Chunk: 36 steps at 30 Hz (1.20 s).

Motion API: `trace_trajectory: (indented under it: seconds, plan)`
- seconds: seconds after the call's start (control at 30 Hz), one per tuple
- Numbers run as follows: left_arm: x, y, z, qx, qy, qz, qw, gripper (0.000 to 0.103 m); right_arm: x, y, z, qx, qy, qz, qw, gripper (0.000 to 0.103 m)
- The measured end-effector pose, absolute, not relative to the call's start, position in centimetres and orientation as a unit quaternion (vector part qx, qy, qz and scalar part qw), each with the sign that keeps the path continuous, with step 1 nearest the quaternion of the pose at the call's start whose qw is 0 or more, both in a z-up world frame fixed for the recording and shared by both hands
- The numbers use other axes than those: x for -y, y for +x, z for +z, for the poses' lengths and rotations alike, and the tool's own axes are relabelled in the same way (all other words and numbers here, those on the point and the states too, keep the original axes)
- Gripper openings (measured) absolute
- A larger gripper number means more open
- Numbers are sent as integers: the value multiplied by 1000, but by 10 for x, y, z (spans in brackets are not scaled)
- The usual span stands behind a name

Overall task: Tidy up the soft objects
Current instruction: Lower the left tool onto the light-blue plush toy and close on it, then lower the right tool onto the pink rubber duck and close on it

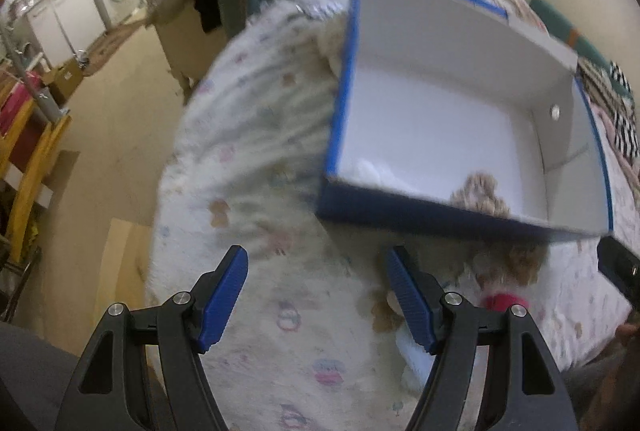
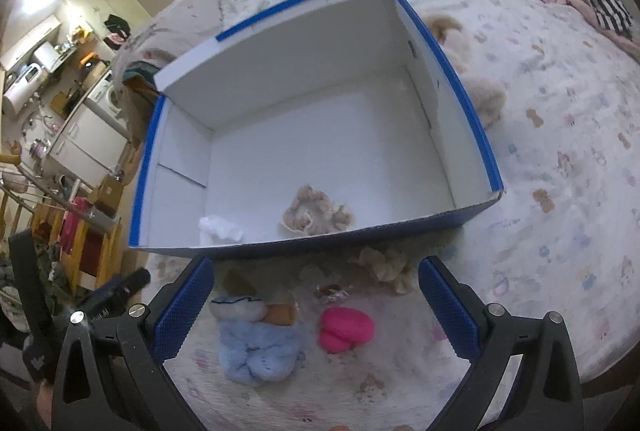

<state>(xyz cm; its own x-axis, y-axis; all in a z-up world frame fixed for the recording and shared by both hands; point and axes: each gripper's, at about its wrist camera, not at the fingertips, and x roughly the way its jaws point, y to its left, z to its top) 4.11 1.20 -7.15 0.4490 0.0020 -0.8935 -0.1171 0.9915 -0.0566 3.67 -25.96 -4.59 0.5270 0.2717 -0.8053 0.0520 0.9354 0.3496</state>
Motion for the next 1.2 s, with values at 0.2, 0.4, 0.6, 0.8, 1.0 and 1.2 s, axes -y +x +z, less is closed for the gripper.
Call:
trace_trajectory:
  seconds: [0.2, 0.4, 0.6, 0.8, 1.0, 1.2]
  plan:
    - [9, 42, -100, -579, -78, -12, 811, 70, 264, 40, -57, -504, 168, 44, 846, 103]
    - [40, 32, -131, -642, -84, -82, 757, 70, 271, 42, -66, -522, 169, 25, 835, 103]
    - [56, 29, -142, -651, -57, -97, 751, 49, 272, 45, -74, -535, 170, 23, 827, 103]
    - [49, 30, -149, -671, -82, -101, 730, 9, 269, 46, -76, -540, 161, 27, 825, 103]
    - [22, 16, -71, -568, -88, -105, 811, 8, 270, 45, -73, -537, 173, 39, 825, 103]
    - [-19, 9, -42, -502, -87, -24, 860, 8, 272, 44, -78, -548, 182, 39, 816, 103]
